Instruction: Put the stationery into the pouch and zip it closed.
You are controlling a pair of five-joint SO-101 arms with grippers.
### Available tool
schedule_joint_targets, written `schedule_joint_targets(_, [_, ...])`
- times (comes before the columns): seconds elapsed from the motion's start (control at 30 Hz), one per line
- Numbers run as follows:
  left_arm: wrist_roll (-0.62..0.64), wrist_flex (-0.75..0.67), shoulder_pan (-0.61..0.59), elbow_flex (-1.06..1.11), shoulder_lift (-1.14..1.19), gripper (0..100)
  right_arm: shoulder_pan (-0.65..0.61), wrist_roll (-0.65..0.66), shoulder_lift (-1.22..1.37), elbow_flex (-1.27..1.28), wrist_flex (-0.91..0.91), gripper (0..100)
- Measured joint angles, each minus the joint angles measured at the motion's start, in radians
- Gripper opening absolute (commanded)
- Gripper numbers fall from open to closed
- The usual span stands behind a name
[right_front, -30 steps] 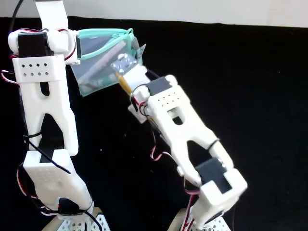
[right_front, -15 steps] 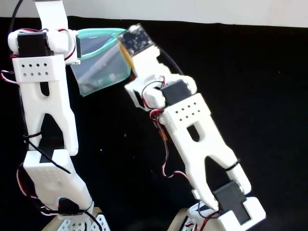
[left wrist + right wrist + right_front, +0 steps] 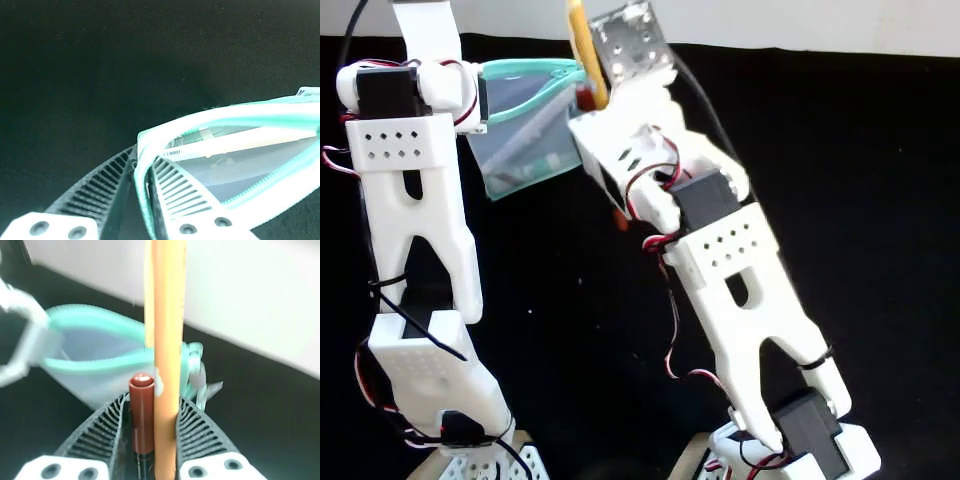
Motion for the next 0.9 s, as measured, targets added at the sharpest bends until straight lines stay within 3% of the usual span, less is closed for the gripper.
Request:
schedule_joint_targets(0.3, [0.0,0.0,0.017,0.0,0.002,1,-0.002,0.0,0.005,-0.229,-0.034,0.7])
schedule_joint_targets(0.9, [0.0,0.0,0.017,0.0,0.003,1,-0.068,-0.003,0.394,-0.856,-0.052,0.7])
